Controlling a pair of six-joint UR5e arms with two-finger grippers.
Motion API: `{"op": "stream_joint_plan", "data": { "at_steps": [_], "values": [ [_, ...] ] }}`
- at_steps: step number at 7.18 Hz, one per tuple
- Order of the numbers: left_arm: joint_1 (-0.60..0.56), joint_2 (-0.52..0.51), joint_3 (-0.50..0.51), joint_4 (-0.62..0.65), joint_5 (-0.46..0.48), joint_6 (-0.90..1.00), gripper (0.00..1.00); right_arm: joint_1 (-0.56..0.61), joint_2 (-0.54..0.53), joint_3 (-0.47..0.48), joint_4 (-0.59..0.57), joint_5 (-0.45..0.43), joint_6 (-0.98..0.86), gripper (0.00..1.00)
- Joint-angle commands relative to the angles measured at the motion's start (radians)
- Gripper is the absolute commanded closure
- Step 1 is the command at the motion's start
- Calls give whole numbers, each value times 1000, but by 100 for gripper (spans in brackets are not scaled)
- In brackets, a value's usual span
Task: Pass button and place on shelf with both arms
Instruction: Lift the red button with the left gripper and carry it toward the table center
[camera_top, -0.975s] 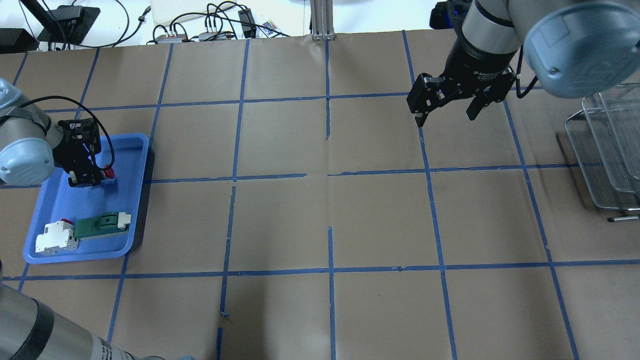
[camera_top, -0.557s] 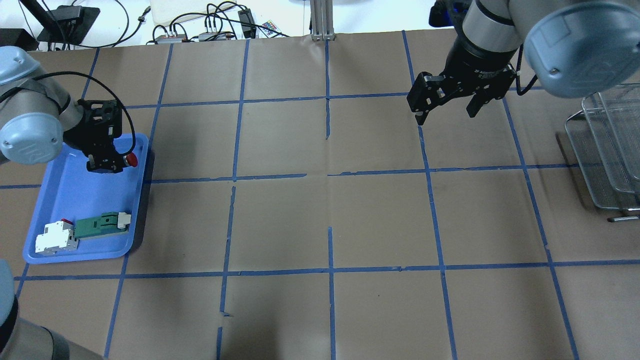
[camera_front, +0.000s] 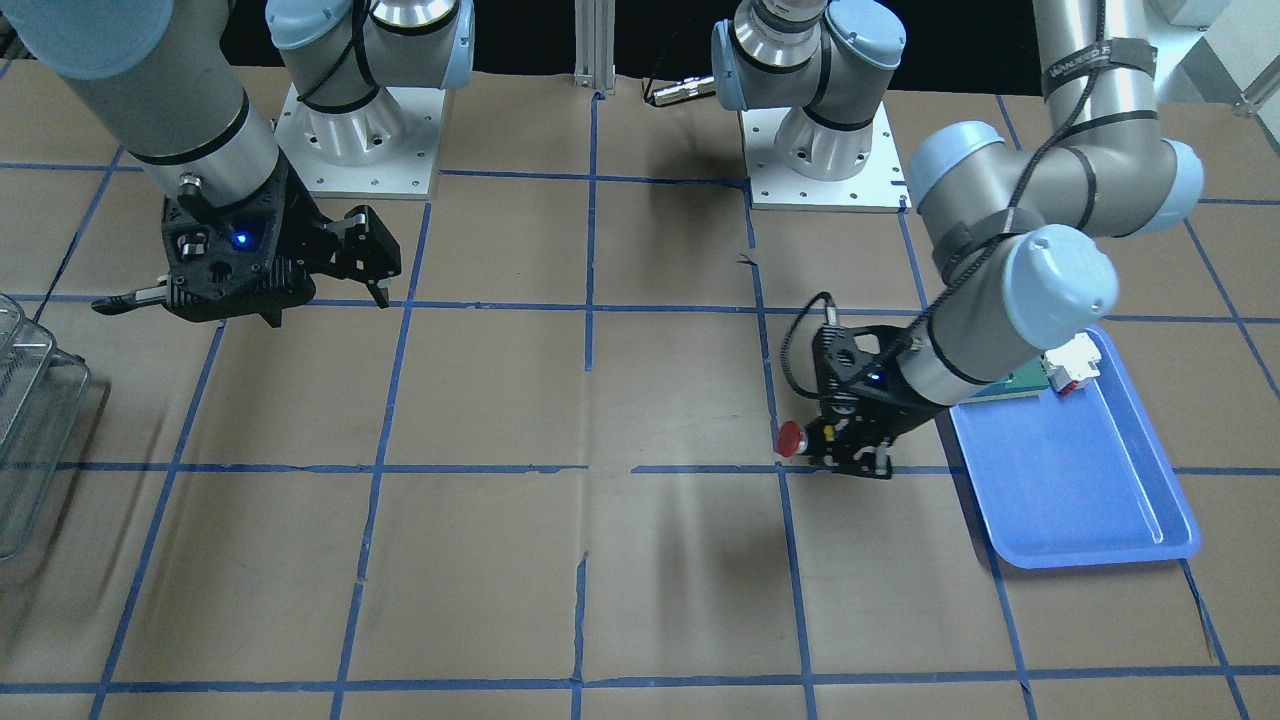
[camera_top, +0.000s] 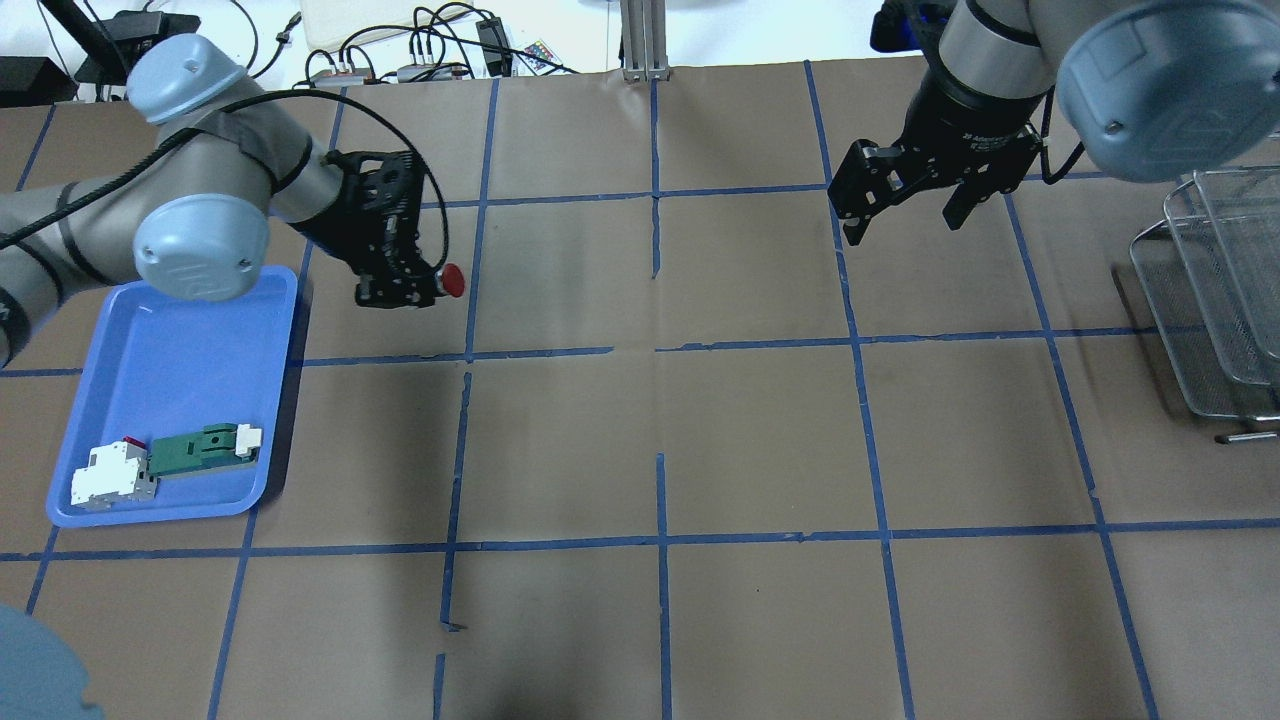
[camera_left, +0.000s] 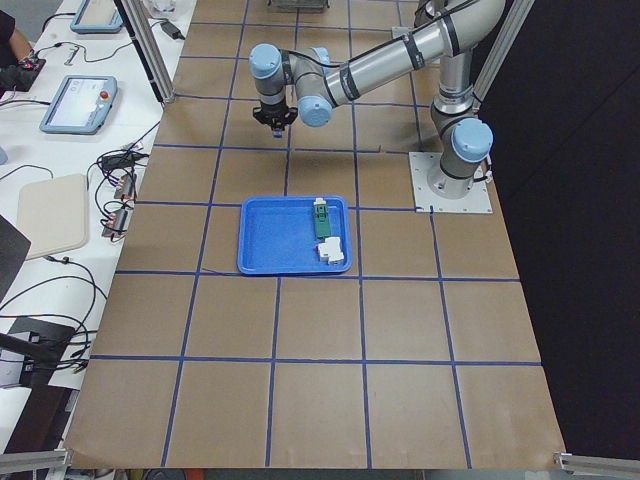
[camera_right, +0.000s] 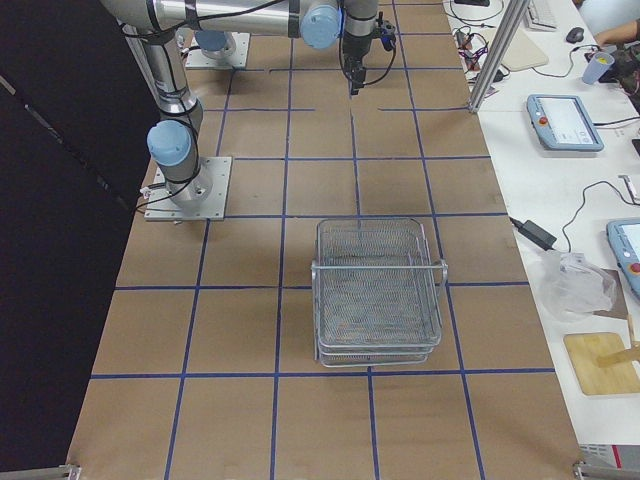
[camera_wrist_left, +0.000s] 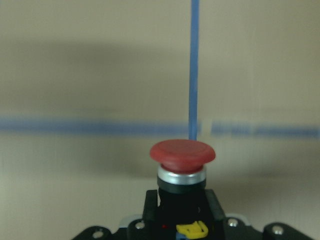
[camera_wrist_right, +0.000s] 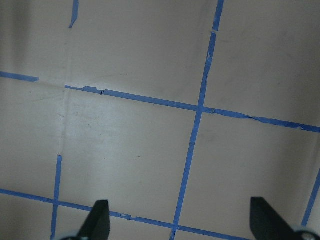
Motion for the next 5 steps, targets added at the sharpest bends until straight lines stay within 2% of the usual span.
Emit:
{"op": "stream_joint_plan", "data": {
  "at_steps": [1,2,4,5],
  "values": [
    [-178,-4,30,82,-168,-202,100,-8,-1,-5,-7,7,-126,0],
    [-228,-13,57,106,-285,-221,100,-14,1,-6,-8,1,-127,0],
    [-293,1,100,132,-419,-334,100,-37,1,4,-8,12,-128,0],
    [-318,-2,120,146,-449,-376,100,-43,1,4,-7,10,-136,0]
  ]
}}
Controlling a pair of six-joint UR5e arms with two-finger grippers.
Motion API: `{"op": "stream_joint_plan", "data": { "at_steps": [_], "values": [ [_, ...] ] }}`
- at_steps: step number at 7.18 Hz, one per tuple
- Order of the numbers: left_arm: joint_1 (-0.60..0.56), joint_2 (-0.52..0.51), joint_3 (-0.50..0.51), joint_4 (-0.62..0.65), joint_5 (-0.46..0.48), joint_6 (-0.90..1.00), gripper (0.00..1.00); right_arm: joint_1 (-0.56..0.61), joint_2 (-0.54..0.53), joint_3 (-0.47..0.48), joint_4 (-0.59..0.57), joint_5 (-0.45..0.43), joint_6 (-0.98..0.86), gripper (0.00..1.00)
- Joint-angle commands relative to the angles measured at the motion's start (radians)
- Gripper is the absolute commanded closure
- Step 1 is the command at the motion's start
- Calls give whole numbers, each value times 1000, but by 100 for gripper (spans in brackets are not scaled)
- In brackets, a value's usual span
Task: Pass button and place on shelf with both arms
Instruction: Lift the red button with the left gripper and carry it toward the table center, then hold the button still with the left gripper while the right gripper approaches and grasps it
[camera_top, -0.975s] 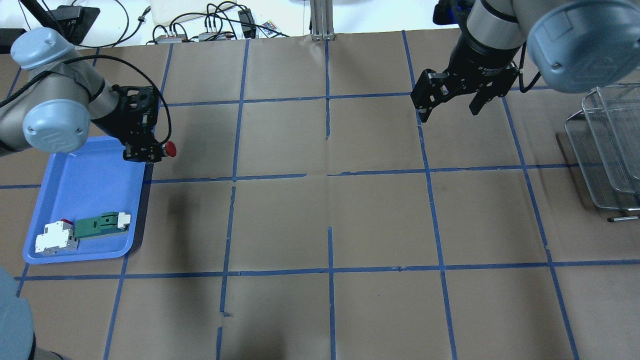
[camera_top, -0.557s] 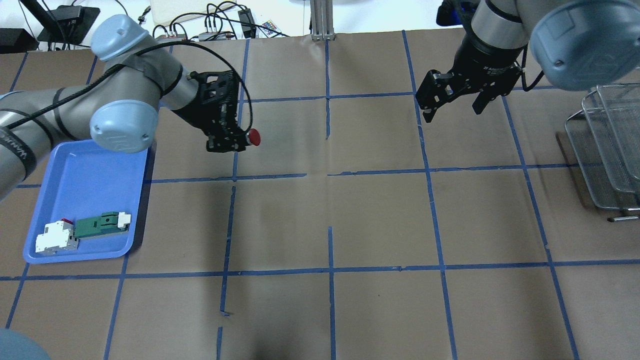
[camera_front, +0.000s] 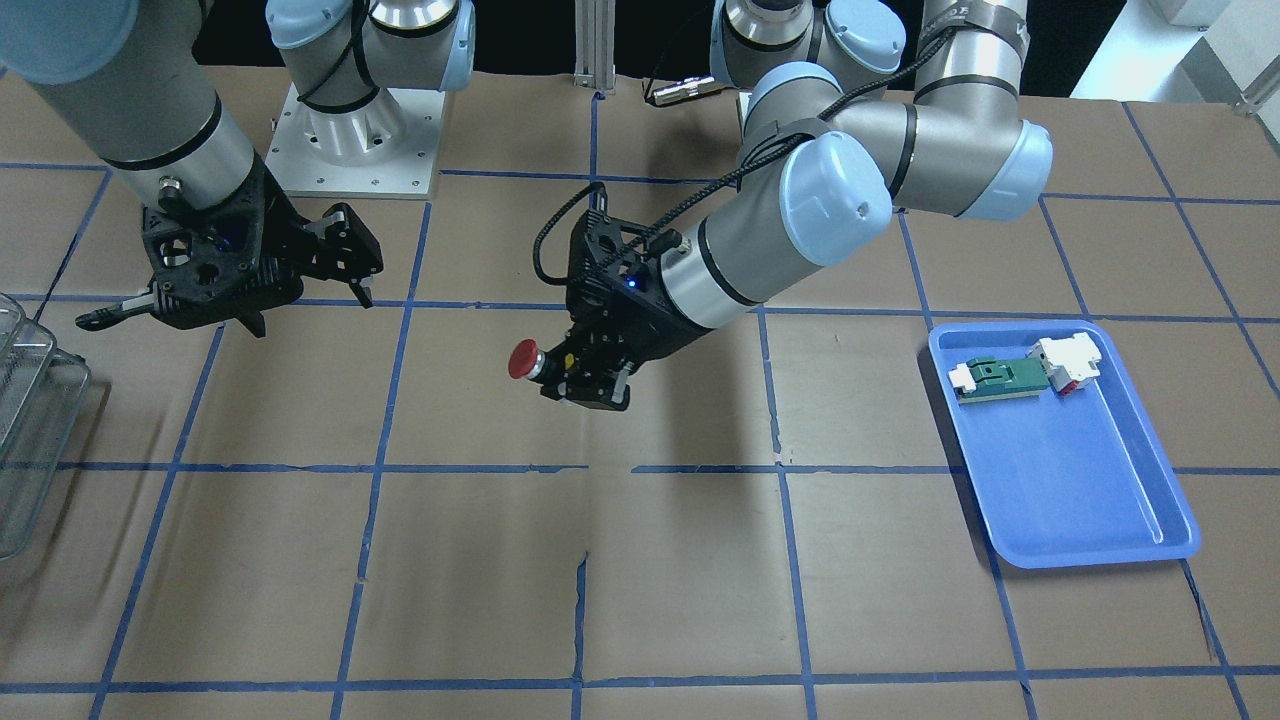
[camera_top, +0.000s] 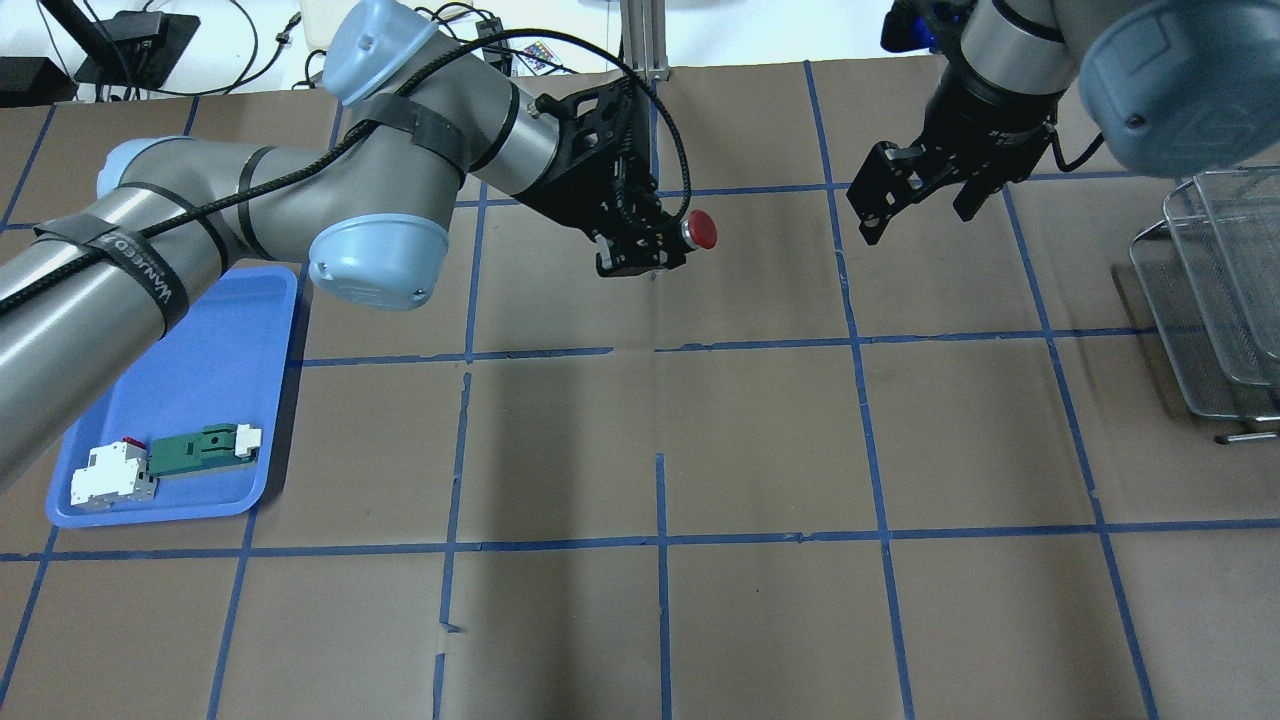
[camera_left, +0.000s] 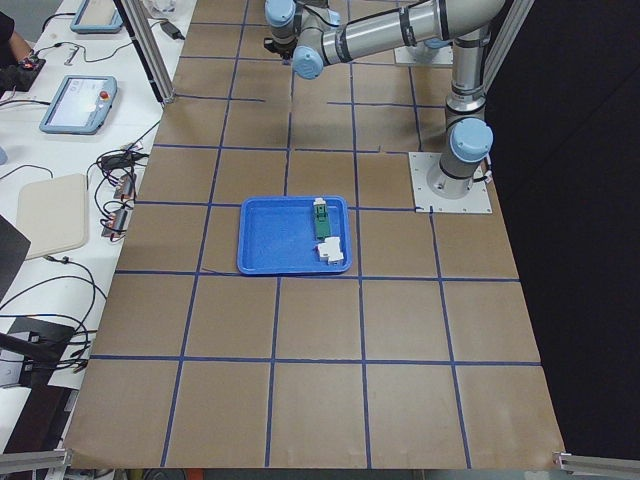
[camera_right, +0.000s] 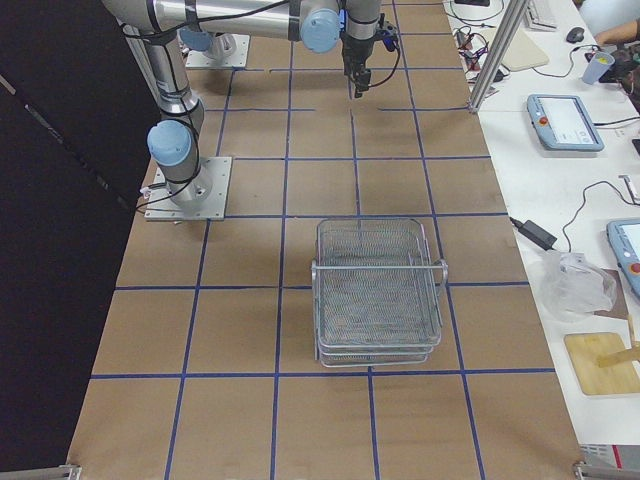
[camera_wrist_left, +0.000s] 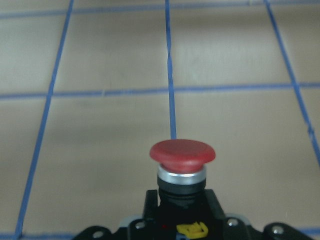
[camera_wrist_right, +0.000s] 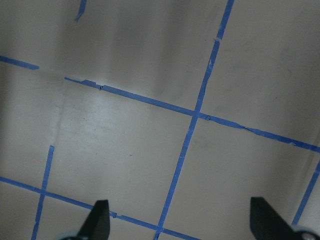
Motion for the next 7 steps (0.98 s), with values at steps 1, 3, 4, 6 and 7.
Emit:
{"op": "stream_joint_plan", "data": {
  "at_steps": [1,3,4,6,7],
  "values": [
    [-59,2,32,54,-69,-107,100,-13,0,1,2,0,-27,0],
    [-65,9,28,85,-112,-148,100,-24,-81,-1,31,101,-290,0],
    [-68,9,30,86,-112,-151,100,-56,-118,-1,63,112,-388,0],
    [-68,9,30,86,-113,-151,100,-67,-213,-1,84,161,-737,0],
    [-70,17,29,88,-115,-151,100,-65,-222,2,85,256,-905,0]
  ]
}}
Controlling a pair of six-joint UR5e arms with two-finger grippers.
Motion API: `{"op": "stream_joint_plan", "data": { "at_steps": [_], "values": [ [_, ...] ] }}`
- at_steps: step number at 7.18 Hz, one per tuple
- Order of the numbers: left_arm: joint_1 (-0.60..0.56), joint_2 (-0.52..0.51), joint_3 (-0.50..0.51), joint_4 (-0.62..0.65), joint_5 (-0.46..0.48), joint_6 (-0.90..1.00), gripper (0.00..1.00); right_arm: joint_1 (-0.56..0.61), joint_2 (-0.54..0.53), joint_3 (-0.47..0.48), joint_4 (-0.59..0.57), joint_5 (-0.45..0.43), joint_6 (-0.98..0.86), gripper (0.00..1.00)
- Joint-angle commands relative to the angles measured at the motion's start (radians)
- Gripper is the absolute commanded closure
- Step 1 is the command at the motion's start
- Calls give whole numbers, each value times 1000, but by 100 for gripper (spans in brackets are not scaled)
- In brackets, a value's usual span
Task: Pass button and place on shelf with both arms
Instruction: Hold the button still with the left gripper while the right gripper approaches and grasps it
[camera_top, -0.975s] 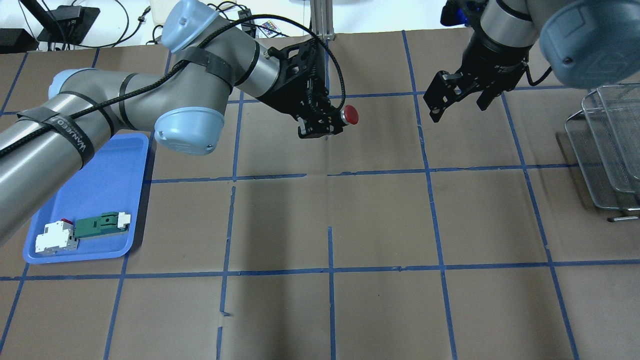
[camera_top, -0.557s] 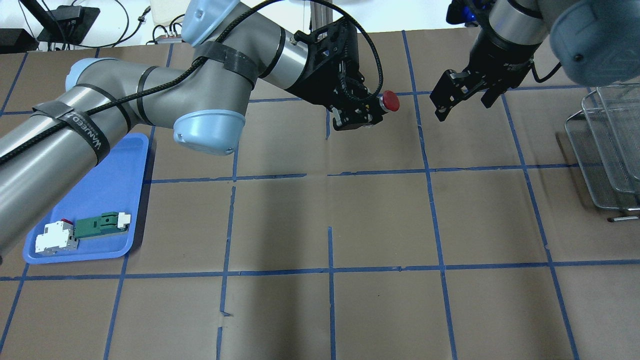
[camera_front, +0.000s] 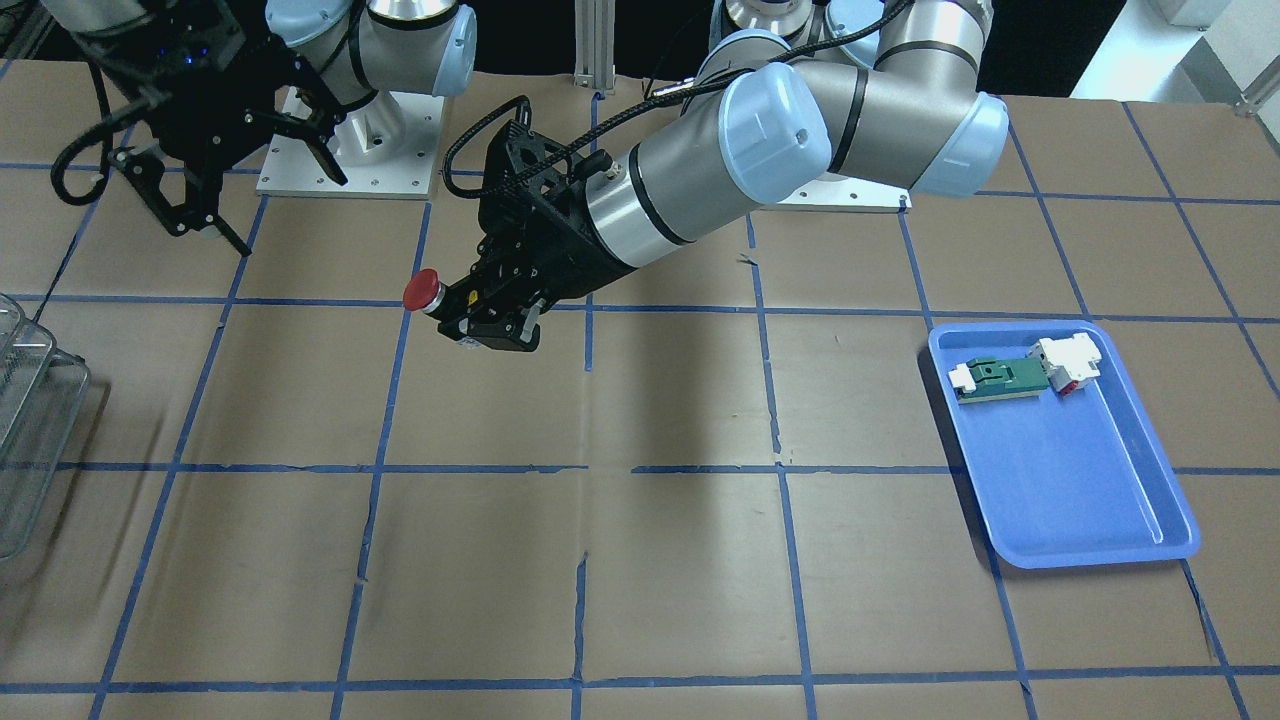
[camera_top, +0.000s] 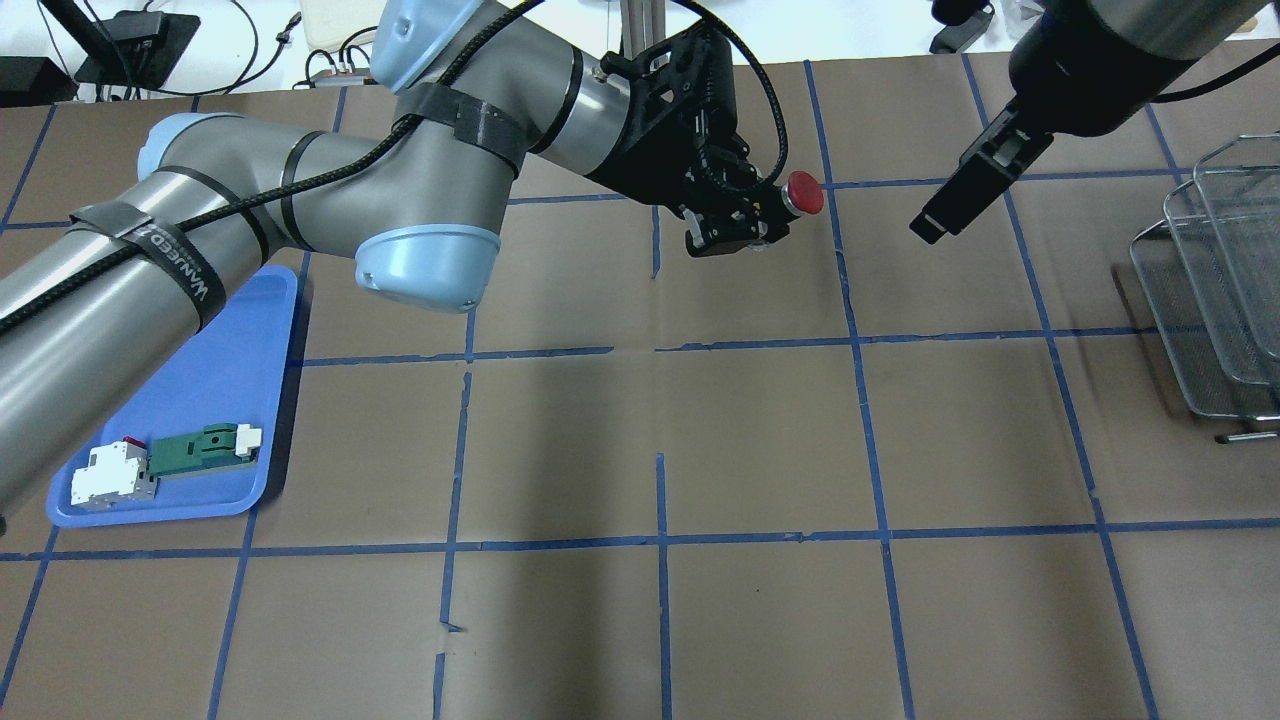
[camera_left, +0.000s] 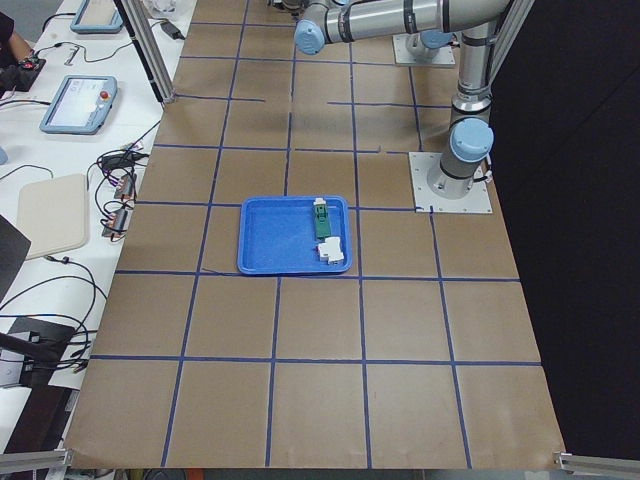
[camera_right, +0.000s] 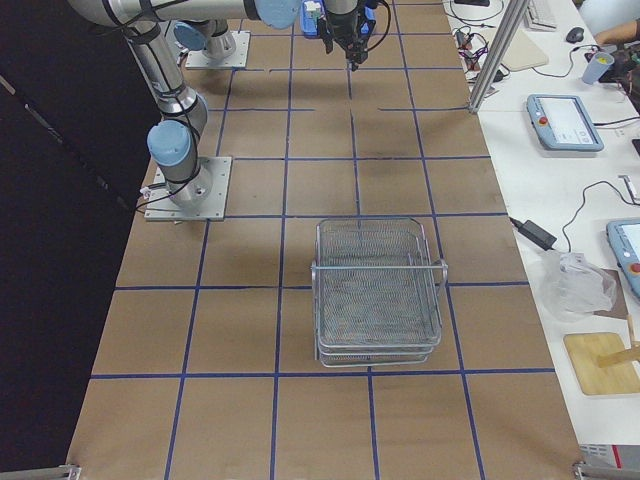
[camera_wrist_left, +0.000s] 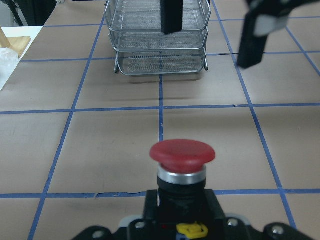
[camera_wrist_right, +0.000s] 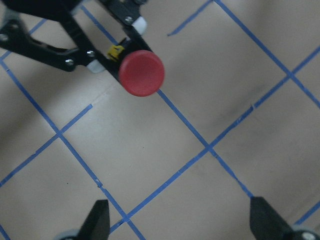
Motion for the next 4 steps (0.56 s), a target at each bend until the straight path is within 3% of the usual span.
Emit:
{"op": "stream_joint_plan", "data": {
  "at_steps": [1,2,4],
  "values": [
    [-1,13,-1,0,-18,-1,100,-2,-30,5,8,178,-257,0],
    [-1,15,-2,0,-21,-2,100,-3,-26,7,4,236,-371,0],
    [0,35,-10,0,-61,-7,100,-25,-21,4,-6,240,-477,0]
  ]
}}
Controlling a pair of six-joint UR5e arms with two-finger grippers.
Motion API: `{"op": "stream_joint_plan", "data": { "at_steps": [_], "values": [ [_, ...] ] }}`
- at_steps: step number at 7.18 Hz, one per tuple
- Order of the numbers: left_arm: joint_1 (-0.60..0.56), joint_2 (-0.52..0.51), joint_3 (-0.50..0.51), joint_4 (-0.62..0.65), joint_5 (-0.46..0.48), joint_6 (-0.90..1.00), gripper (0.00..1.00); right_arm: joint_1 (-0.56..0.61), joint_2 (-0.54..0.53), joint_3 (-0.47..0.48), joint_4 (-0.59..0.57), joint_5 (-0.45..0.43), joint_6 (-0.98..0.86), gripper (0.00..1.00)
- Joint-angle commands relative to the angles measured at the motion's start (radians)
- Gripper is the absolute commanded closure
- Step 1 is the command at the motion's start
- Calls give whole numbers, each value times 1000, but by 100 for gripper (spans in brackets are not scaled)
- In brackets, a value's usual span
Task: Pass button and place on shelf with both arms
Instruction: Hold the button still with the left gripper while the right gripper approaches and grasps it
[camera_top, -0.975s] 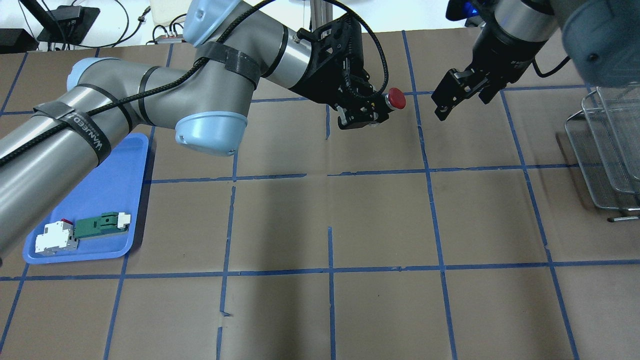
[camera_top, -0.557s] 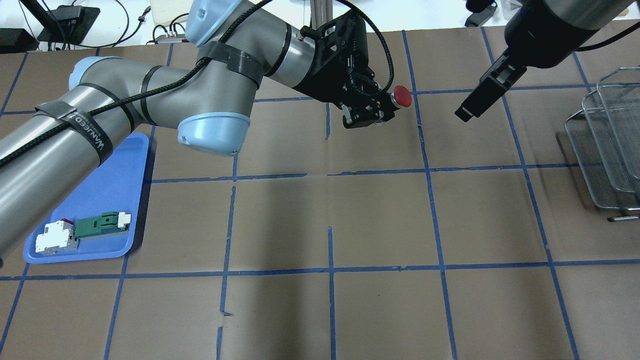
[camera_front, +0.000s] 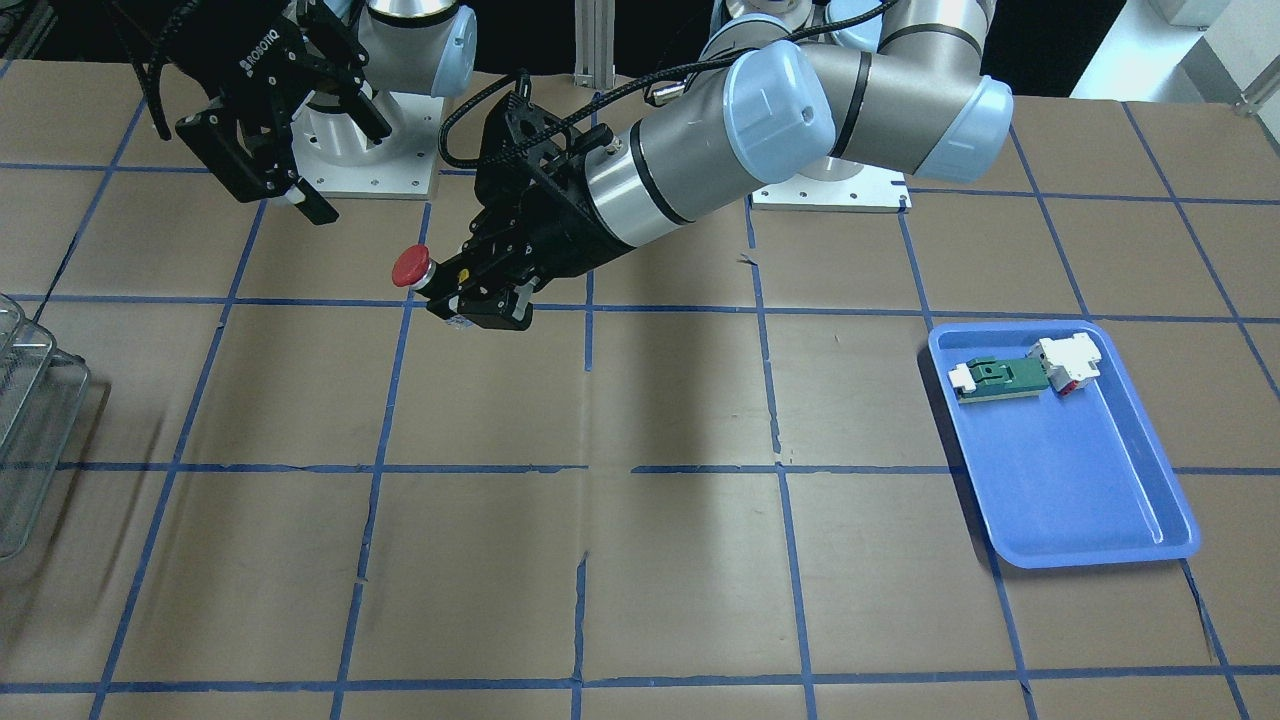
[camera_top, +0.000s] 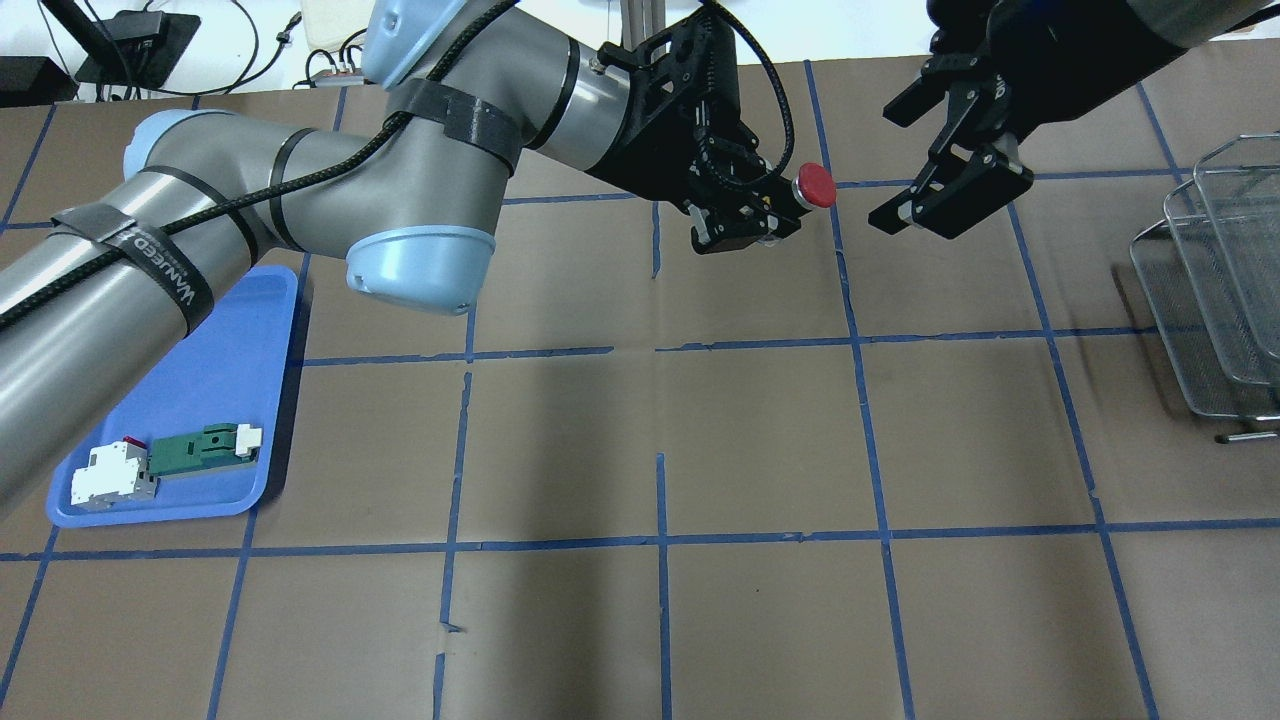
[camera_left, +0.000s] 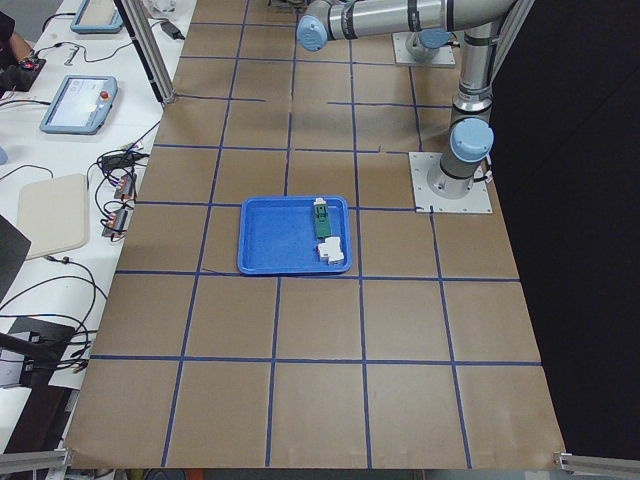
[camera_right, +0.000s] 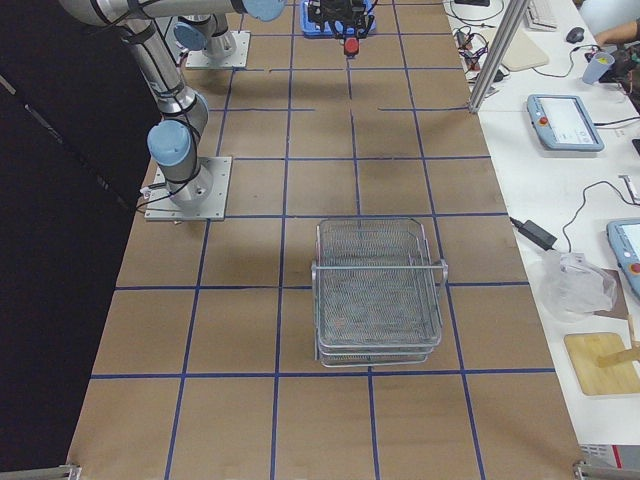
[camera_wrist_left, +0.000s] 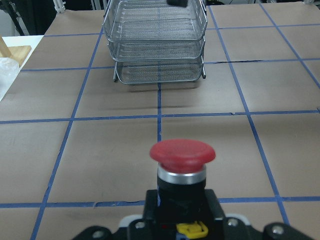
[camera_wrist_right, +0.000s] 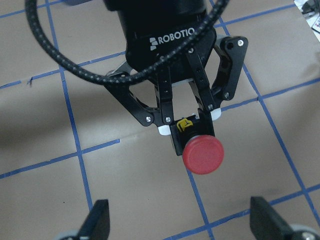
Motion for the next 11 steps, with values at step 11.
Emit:
{"op": "stream_joint_plan", "data": {
  "at_steps": [11],
  "values": [
    [0,58,-15,0,-44,-87,100,10,56,2,6,83,25,0]
  ]
}}
